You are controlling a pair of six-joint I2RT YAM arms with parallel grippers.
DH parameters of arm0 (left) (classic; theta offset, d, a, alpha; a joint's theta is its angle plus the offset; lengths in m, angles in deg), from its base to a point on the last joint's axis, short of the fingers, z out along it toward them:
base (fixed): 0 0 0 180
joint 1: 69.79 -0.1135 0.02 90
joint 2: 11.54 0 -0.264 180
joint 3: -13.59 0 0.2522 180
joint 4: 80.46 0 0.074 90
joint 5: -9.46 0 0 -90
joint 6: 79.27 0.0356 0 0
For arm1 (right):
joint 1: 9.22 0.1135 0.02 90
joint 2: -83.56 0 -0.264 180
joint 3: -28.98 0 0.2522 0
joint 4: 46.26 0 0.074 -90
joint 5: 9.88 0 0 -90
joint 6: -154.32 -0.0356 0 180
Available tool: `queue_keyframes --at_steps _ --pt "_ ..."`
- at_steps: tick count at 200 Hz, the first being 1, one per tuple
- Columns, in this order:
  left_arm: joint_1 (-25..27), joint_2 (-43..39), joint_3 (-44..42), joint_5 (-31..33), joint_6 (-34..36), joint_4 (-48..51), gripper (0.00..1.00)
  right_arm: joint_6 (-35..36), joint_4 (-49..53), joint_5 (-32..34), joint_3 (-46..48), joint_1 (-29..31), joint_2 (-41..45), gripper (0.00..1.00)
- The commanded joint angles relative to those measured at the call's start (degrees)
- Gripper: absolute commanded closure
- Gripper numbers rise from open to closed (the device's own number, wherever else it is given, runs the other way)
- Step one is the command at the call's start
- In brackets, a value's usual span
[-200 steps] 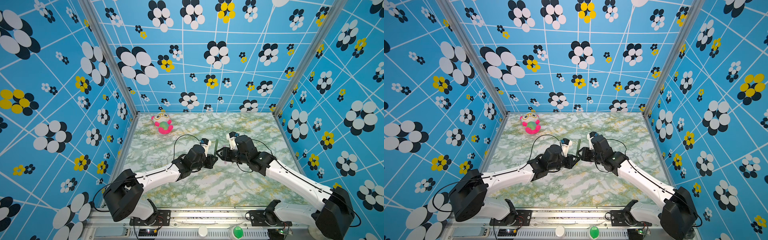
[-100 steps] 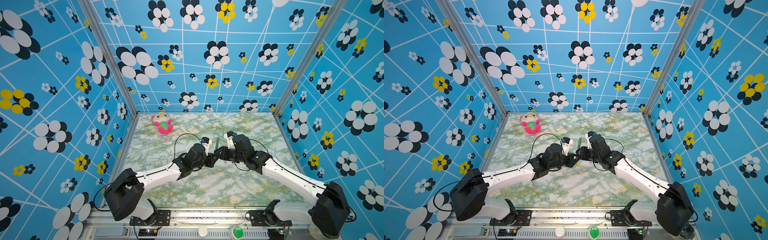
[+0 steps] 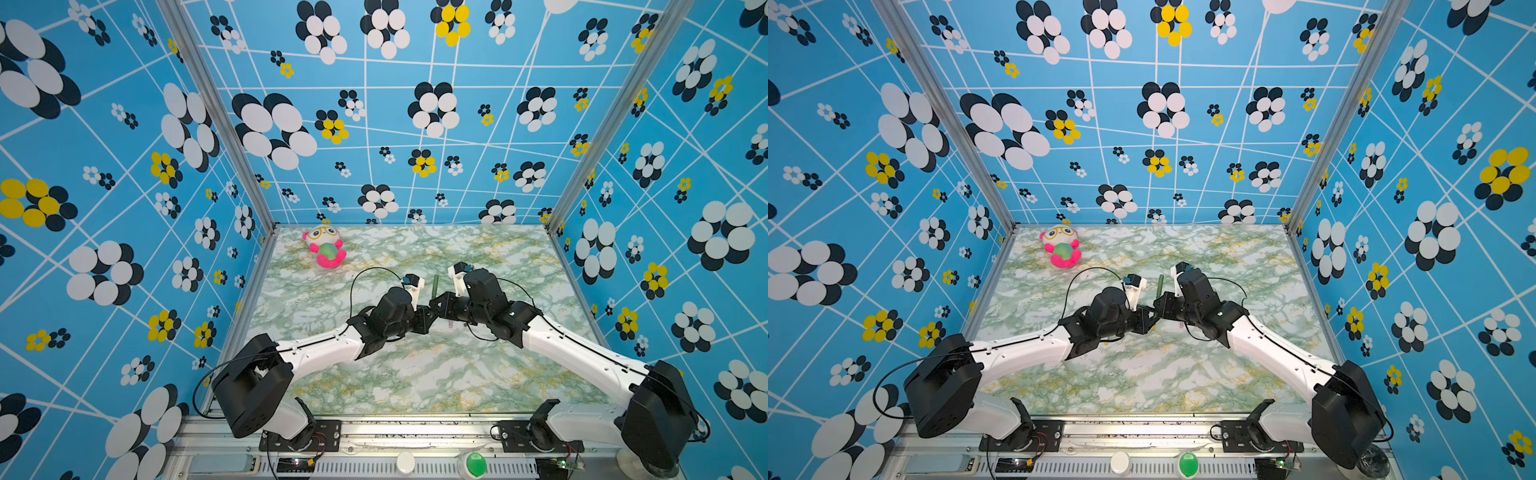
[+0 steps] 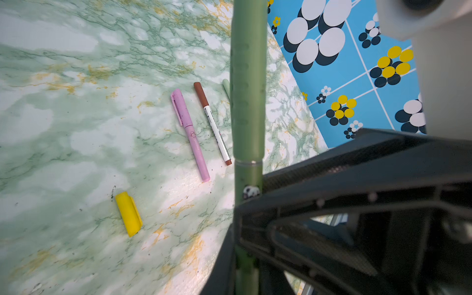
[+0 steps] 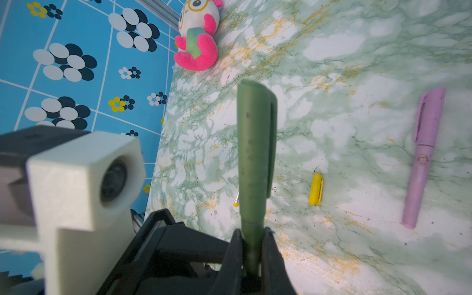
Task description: Insert the pens into the pen caps
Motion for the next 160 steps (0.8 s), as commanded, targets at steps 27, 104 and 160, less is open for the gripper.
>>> queue_keyframes --at_steps 27,104,160 --pt "0.6 -3.3 -2.5 0.4 3.9 1.0 0.52 3.7 6.7 5.9 -4.7 -0.1 -2.0 0.90" --pt "0.6 -15.6 -13.2 10.0 10.1 3.8 0.23 8.4 18.1 7.2 -15.7 -0.7 -17.1 0.88" --pt "-0.1 -20.6 -16.1 13.1 13.0 3.9 0.15 9.7 27.3 6.7 -25.2 -1.6 -28.9 0.87"
